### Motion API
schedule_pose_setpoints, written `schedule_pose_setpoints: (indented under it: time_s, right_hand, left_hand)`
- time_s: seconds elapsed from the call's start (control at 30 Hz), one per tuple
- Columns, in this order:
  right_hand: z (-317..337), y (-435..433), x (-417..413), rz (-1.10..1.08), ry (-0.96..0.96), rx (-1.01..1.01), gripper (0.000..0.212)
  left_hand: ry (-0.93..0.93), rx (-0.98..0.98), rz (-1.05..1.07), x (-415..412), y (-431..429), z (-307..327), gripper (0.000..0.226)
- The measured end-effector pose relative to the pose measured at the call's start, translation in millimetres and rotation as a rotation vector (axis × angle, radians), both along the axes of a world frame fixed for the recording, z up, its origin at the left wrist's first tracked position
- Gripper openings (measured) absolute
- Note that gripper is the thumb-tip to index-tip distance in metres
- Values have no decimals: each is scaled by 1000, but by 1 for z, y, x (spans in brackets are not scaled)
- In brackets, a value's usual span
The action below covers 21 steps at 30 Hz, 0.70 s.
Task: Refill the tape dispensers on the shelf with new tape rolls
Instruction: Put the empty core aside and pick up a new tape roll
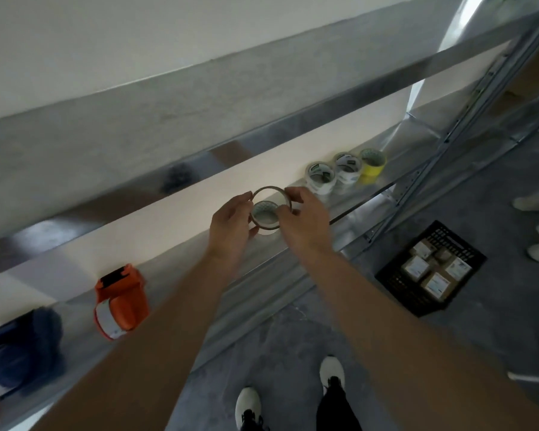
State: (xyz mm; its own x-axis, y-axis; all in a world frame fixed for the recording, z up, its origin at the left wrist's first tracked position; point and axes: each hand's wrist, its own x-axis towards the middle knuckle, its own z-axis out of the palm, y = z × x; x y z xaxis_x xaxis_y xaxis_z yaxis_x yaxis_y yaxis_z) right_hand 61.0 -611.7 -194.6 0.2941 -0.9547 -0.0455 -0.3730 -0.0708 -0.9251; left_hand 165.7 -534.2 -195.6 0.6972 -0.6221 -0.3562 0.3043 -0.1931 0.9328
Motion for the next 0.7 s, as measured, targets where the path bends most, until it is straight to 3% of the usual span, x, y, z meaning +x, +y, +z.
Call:
schedule_pose_setpoints:
  time_s: [0.43, 0.7]
  right_hand:
    - [-28, -105, -27, 250, 21, 80, 41]
    - [-48, -137, -23, 269, 87, 82, 42]
  left_hand:
    - [70, 77, 281, -38, -87, -14, 17]
    - [51, 141, 284, -38, -118, -24, 23]
